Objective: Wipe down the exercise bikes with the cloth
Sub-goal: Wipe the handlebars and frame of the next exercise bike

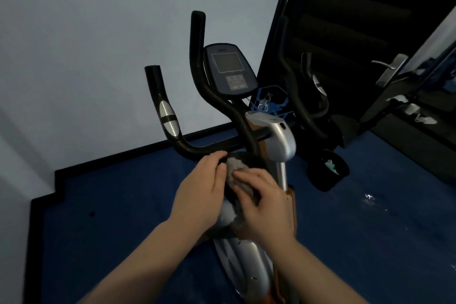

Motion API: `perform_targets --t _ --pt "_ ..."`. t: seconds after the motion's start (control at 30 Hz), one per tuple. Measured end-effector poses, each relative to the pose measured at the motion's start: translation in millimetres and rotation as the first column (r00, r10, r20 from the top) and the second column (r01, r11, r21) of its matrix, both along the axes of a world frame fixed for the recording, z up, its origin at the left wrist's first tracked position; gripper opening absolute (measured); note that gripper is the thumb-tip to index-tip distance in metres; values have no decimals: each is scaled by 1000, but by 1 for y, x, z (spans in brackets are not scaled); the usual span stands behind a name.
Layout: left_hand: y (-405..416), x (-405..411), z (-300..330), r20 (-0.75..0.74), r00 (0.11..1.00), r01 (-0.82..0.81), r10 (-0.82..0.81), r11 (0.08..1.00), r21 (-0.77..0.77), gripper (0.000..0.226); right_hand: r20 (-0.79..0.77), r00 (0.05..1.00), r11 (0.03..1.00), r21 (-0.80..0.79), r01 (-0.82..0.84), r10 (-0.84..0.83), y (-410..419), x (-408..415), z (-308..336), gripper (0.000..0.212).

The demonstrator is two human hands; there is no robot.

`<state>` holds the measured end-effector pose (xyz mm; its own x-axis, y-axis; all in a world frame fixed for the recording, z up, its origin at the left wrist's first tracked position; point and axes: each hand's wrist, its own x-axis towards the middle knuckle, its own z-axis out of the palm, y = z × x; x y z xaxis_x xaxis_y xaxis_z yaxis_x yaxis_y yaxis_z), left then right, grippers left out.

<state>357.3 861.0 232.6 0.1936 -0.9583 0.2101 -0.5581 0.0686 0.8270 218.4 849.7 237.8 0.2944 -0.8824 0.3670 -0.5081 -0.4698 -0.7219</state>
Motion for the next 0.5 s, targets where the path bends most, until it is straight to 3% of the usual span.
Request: perform_targets --t 0.1,0.23,0.33,0.5 --pt "0 -7 -10 -110 994 -28 26 999 -14 38 -72 996 998 33 -58 60 -12 -28 10 31" --pt "-4 -11 -18 -192 981 -43 30 997 -63 34 -136 991 973 -231 -16 -16 -35 -20 30 31" --pt "-6 -8 -21 -204 979 -26 12 997 -66 35 -365 931 933 -341 -112 -21 -28 -10 19 34" --pt "-6 -5 -24 -244 970 -27 18 999 -33 34 -371 925 958 -229 -174 80 -22 -37 18 29"
